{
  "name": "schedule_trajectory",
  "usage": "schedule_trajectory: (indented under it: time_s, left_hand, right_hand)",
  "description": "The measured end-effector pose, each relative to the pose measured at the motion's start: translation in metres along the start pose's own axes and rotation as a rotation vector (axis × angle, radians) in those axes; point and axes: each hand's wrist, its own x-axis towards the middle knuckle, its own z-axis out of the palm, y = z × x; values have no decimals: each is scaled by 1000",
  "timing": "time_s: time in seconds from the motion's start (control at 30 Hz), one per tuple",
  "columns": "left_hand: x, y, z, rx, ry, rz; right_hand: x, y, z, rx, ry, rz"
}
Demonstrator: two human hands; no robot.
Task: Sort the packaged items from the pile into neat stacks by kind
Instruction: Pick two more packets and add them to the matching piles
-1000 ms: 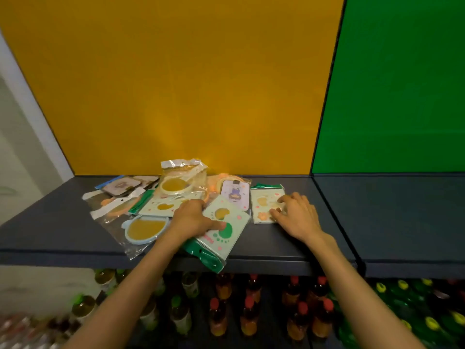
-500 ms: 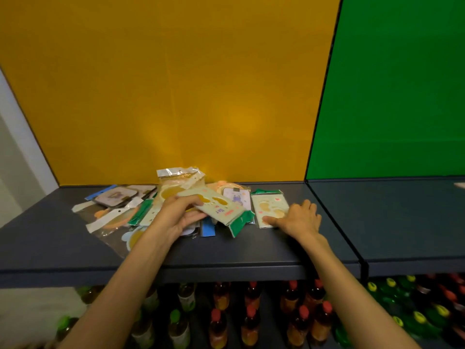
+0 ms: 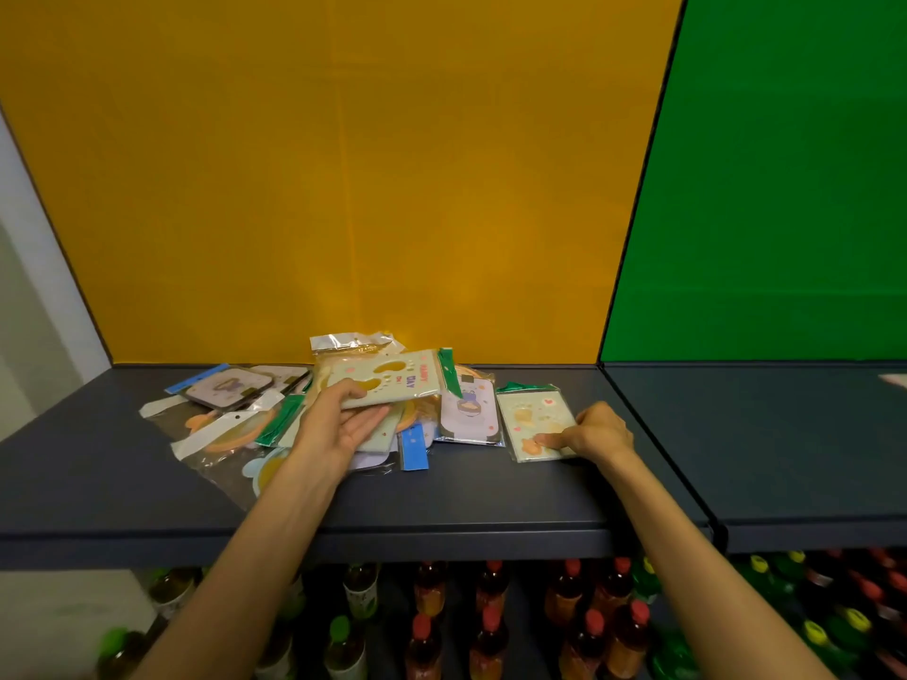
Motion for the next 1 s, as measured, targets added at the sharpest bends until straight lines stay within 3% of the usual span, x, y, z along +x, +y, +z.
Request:
schedule_trajectory:
  time_s: [0.33, 0.57, 0.77, 1.0]
  left_hand:
    - [6, 0, -4, -138, -3, -68]
    - [3, 2, -7, -142, -42, -68]
    - [-7, -8, 5, 40, -116, -47]
    - [-13, -42, 34, -1, -256, -147]
  right_hand:
    - [-11, -3, -1, 320, -6, -37]
    - [-43, -10, -4, 720, -57, -17]
    - [-74, -2, -13, 835, -62, 0]
    - [-94, 37, -44, 910, 29, -27]
